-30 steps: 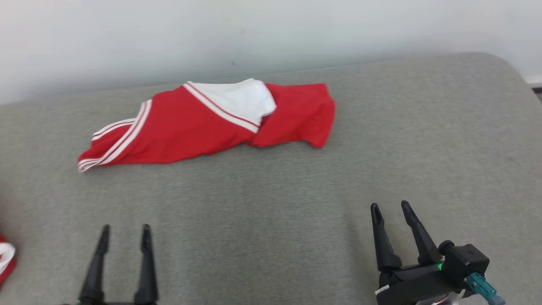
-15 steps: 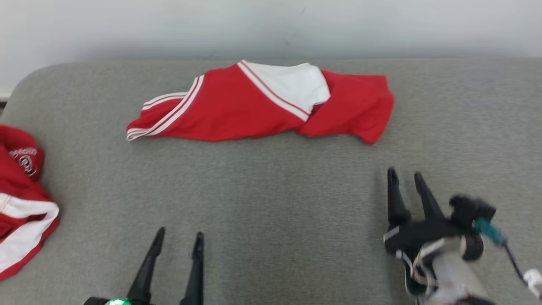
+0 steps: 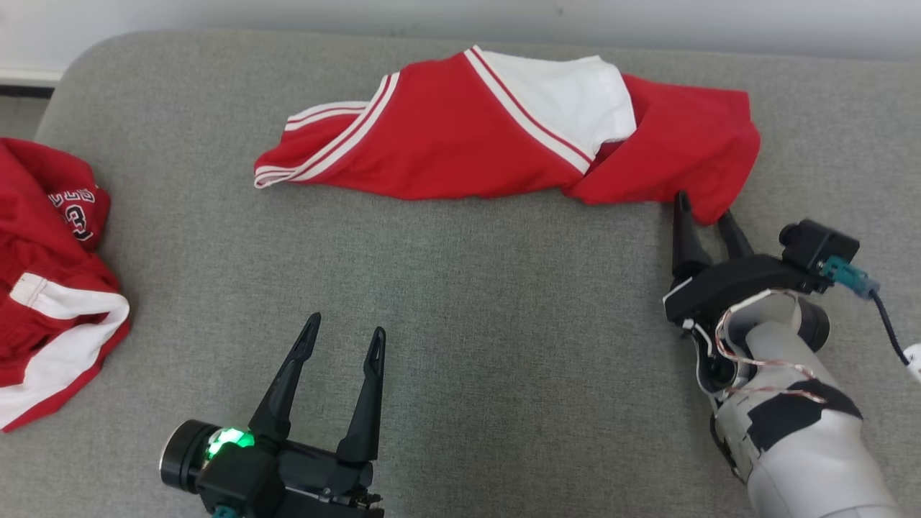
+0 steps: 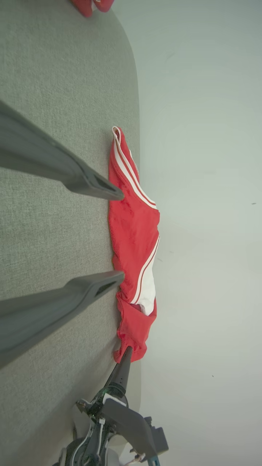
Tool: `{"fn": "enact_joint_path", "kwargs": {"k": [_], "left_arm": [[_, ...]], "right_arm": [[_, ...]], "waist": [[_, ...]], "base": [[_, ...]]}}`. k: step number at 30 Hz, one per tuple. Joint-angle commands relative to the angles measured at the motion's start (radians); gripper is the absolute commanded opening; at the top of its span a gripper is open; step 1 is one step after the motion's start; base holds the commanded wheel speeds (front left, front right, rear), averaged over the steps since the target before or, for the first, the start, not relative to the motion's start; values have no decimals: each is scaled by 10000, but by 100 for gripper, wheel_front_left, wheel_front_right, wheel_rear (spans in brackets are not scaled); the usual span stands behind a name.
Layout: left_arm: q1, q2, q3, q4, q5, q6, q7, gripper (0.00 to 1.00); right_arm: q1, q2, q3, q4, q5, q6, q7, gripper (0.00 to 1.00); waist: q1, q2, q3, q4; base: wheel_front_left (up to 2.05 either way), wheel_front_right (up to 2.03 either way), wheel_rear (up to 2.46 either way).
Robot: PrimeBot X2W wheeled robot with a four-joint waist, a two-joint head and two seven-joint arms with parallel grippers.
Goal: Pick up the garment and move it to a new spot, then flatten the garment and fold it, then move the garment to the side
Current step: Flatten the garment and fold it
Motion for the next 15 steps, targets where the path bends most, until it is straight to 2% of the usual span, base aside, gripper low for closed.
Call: {"fn": "enact_joint_path", "kwargs": {"k": [1, 3, 4, 5, 6, 10, 15], "left_arm": [[-137, -10, -31, 79, 54, -53, -41, 100], [-269, -12, -73, 149, 93, -94, -41, 100], [-304, -14, -86, 181, 95, -119, -41, 100], [-348, -14, -92, 203, 112, -135, -41, 100], [-398, -14, -84, 221, 119, -144, -41, 100], [-420, -16, 55, 246, 134, -60, -41, 100], [-228, -16, 290, 228, 188, 3, -41, 100]], "right_arm": [[-109, 36, 87, 247, 111, 9, 11, 100], [-392, 33, 198, 506, 193, 25, 19, 100], [-517, 41, 302, 597, 218, 35, 20, 91], [-619, 44, 431, 663, 230, 35, 22, 33], [-666, 81, 632, 753, 242, 35, 23, 0], [-453, -38, 1385, 727, 351, 31, 45, 0], [317, -391, 2421, -66, 401, 5, 46, 0]], "waist": [[-1, 0, 436, 147], [-1, 0, 616, 169], [-1, 0, 693, 169], [-1, 0, 760, 163], [-1, 0, 802, 150], [-1, 0, 820, -54], [-1, 0, 543, -519]], "base": [[0, 0, 0], [0, 0, 0], [0, 0, 0], [0, 0, 0], [0, 0, 0], [0, 0, 0], [0, 0, 0]]}}
